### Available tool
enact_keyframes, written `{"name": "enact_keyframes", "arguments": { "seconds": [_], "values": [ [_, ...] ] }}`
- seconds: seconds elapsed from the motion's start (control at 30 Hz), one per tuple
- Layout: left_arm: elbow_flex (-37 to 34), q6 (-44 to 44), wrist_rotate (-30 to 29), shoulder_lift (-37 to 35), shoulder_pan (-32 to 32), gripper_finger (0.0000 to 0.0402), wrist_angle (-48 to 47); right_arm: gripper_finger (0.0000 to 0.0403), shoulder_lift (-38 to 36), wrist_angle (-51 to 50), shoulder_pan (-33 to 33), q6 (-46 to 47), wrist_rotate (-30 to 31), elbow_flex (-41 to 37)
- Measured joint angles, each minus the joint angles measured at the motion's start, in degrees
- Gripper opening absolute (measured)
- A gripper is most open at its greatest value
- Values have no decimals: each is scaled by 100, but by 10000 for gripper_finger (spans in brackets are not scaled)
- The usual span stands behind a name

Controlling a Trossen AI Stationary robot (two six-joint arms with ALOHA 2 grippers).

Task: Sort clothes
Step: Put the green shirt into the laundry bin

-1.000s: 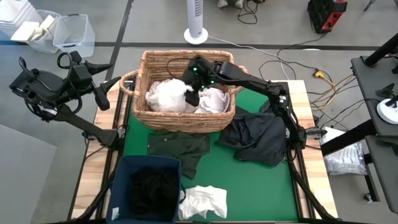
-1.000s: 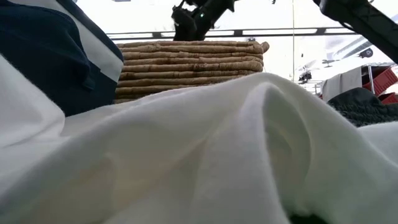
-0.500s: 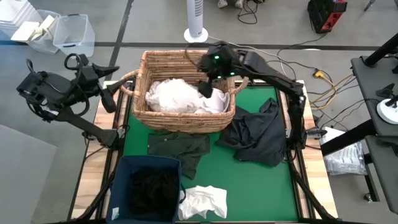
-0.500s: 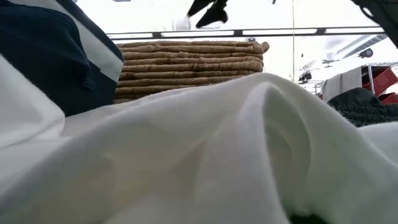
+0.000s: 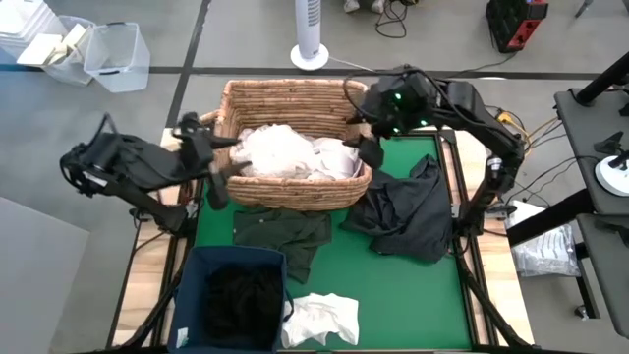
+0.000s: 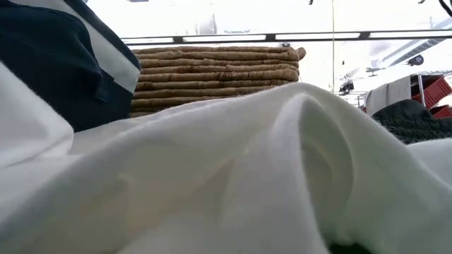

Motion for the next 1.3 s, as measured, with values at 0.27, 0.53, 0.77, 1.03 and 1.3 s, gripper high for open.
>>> {"name": "enact_keyframes", "arguments": {
  "seconds": [0.27,0.53,0.77,1.03,1.3],
  "values": [
    [0,-453,215,528,0,201,116,255,-211,-724,735,109,15,-7],
    [52,-874,557,939,0,201,179,258,-428,-1342,1558,569,226,-11],
    [52,-982,1517,1379,-6,201,500,249,-600,-1618,2257,979,726,-11],
    [52,-690,2750,1991,-17,201,1188,259,-730,-1636,2697,1325,1069,-11],
    [52,-515,3535,2013,-15,201,1395,254,-698,-1634,3018,1858,1089,-11]
  ]
}}
